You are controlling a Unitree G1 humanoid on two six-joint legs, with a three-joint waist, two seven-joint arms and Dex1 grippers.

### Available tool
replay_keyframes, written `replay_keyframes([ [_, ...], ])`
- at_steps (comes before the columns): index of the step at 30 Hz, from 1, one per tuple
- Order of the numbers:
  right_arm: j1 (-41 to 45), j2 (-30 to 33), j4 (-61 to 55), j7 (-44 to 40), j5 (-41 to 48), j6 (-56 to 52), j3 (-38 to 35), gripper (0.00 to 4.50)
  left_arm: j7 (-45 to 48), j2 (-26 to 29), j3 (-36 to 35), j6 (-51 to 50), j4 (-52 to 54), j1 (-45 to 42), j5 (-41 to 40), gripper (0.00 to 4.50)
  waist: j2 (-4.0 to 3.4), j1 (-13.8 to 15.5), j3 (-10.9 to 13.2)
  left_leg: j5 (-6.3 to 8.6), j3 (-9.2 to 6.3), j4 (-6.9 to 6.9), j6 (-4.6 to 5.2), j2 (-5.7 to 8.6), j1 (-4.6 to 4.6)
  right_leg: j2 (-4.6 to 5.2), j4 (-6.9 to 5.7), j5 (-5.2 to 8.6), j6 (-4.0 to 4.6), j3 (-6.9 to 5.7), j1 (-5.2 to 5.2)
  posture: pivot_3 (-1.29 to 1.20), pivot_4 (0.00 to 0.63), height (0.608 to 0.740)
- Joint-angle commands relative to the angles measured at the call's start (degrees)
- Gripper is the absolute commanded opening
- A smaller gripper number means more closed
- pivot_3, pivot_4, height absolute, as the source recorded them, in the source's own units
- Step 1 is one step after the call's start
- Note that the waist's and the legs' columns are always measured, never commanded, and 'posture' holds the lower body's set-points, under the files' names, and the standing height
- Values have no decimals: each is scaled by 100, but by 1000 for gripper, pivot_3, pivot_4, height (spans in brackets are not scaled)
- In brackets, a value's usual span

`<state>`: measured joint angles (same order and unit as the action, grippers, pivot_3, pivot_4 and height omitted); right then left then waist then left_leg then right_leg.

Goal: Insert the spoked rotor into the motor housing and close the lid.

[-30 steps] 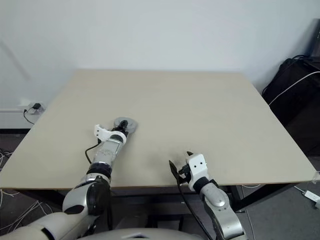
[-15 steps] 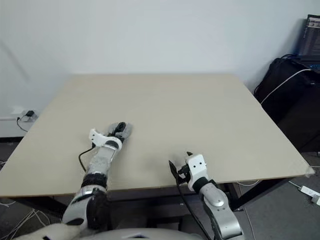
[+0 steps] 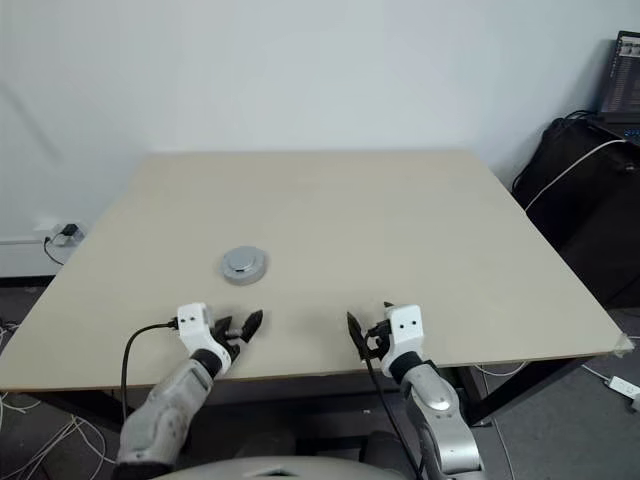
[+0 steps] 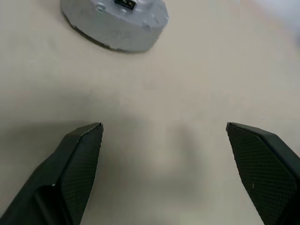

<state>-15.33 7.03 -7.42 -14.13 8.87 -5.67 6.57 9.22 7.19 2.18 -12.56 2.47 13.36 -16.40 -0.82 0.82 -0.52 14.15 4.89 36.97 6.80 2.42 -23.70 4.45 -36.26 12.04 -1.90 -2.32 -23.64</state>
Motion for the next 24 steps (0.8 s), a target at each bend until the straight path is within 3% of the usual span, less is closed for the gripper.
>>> replay_keyframes([
  [1, -11, -89, -11, 181, -125, 478, -177, 4500, -323, -11, 448, 1466, 243, 153, 1184, 4460, -5, 57, 8, 0, 7, -6, 0, -1, 1, 3, -11, 5, 7, 0, -7, 0, 0, 740],
  [4, -81, -116, 127, 547, -470, 1038, -349, 4500, -1051, -314, 572, 2630, -27, 445, 1967, 4460, -15, 118, 14, 0, 28, -16, -1, -4, 4, 21, -62, 41, 14, 2, -33, 0, 0, 740],
  [9, -212, -38, 394, 588, -708, 1603, -365, 4500, -1652, -593, 415, 3219, -459, 436, 2420, 4460, -9, 140, 19, -5, 32, -47, -8, -11, 7, 26, -64, 55, 15, -5, -50, 0, 0, 740],
  [24, -477, -133, 707, 700, -838, 2031, -442, 4500, -1181, -465, 453, 3673, -883, 333, 2297, 4460, 6, 64, 82, 5, 33, 17, 9, -43, -1, 24, -52, 67, -1, -32, -16, 0, 0, 740],
])
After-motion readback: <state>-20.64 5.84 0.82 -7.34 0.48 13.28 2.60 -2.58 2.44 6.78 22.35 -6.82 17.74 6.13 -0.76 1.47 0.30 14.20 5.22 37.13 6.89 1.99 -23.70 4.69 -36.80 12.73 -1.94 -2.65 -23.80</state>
